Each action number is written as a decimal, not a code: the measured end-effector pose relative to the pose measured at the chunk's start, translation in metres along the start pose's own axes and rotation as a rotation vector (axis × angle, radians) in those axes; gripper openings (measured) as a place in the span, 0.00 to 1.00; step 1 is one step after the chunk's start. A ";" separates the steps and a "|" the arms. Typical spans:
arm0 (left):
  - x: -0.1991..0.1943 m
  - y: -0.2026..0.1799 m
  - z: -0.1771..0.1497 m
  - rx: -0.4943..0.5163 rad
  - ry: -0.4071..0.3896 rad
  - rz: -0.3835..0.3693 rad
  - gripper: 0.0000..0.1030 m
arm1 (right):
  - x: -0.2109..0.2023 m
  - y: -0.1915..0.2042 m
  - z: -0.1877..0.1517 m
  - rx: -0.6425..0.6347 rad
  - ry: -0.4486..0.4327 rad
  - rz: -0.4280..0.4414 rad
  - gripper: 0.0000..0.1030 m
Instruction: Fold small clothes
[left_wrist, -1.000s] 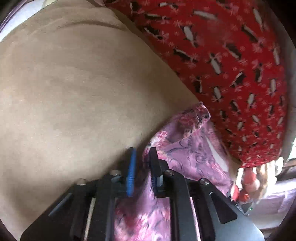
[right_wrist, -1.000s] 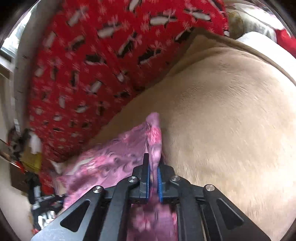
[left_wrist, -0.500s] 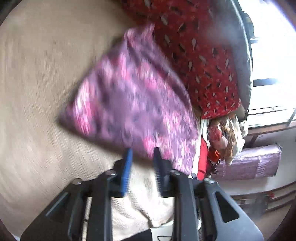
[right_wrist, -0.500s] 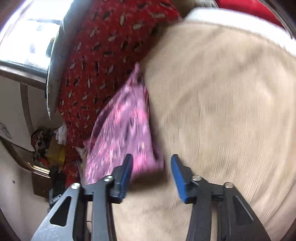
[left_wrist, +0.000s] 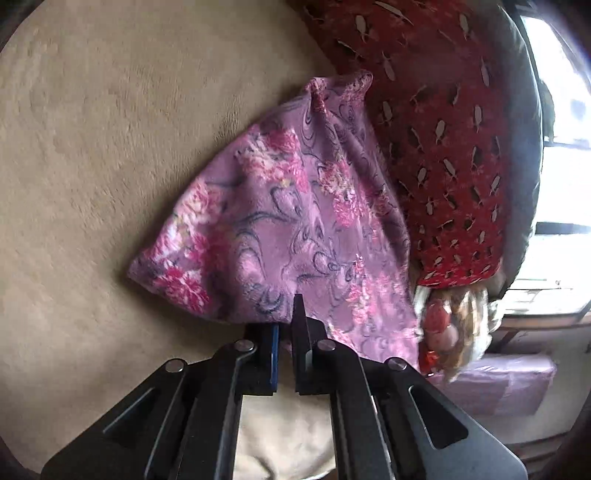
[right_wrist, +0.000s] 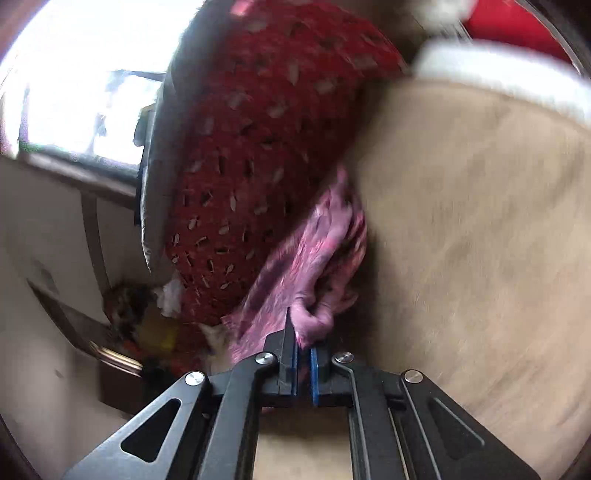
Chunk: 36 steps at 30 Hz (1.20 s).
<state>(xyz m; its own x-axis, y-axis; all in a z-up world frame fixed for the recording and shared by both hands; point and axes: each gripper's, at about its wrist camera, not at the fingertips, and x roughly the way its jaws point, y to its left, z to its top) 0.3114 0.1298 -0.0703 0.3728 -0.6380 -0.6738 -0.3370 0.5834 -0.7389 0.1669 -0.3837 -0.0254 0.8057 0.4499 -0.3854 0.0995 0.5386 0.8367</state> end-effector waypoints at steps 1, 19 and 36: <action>0.002 0.004 -0.001 0.005 0.010 0.031 0.03 | 0.001 -0.007 0.002 0.008 0.007 -0.021 0.04; -0.009 -0.107 0.095 0.387 -0.092 0.236 0.52 | 0.098 0.006 0.082 -0.026 0.080 -0.178 0.42; 0.077 -0.088 0.188 0.282 -0.215 0.537 0.00 | 0.182 -0.017 0.135 -0.042 0.000 -0.290 0.05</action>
<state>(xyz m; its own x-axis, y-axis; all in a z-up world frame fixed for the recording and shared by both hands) 0.5320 0.1239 -0.0563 0.3899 -0.1222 -0.9127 -0.2953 0.9222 -0.2496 0.3913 -0.4072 -0.0569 0.7471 0.2725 -0.6062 0.3017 0.6738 0.6746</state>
